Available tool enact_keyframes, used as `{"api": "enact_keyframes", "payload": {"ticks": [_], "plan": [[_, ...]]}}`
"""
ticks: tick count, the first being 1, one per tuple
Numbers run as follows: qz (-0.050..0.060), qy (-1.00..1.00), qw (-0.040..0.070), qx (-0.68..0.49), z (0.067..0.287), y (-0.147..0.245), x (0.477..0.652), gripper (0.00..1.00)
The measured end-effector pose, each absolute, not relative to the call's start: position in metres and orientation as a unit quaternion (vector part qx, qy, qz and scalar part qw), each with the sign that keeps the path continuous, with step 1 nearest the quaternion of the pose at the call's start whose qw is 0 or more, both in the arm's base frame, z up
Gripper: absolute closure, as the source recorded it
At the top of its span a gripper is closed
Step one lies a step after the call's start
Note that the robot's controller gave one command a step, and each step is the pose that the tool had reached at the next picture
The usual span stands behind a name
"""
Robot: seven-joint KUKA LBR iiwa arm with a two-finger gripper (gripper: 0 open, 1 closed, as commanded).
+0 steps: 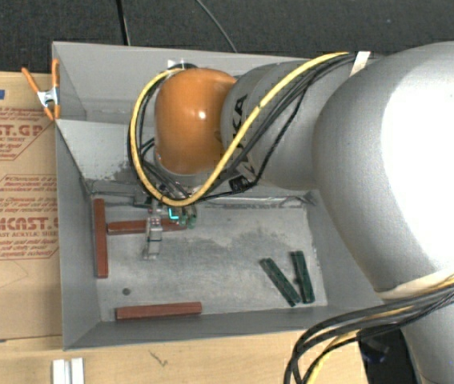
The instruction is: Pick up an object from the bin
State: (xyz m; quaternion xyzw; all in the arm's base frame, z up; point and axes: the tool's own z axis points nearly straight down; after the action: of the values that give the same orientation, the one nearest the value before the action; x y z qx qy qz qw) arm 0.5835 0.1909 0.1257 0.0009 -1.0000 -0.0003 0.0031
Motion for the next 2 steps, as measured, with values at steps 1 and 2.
{"api": "enact_keyframes", "payload": {"ticks": [1,2], "plan": [[-0.001,-1.0,0.0,0.001,0.13,0.19,0.586,0.0],[-0.001,-1.0,-0.003,-0.029,0.117,0.198,0.589,0.0]]}}
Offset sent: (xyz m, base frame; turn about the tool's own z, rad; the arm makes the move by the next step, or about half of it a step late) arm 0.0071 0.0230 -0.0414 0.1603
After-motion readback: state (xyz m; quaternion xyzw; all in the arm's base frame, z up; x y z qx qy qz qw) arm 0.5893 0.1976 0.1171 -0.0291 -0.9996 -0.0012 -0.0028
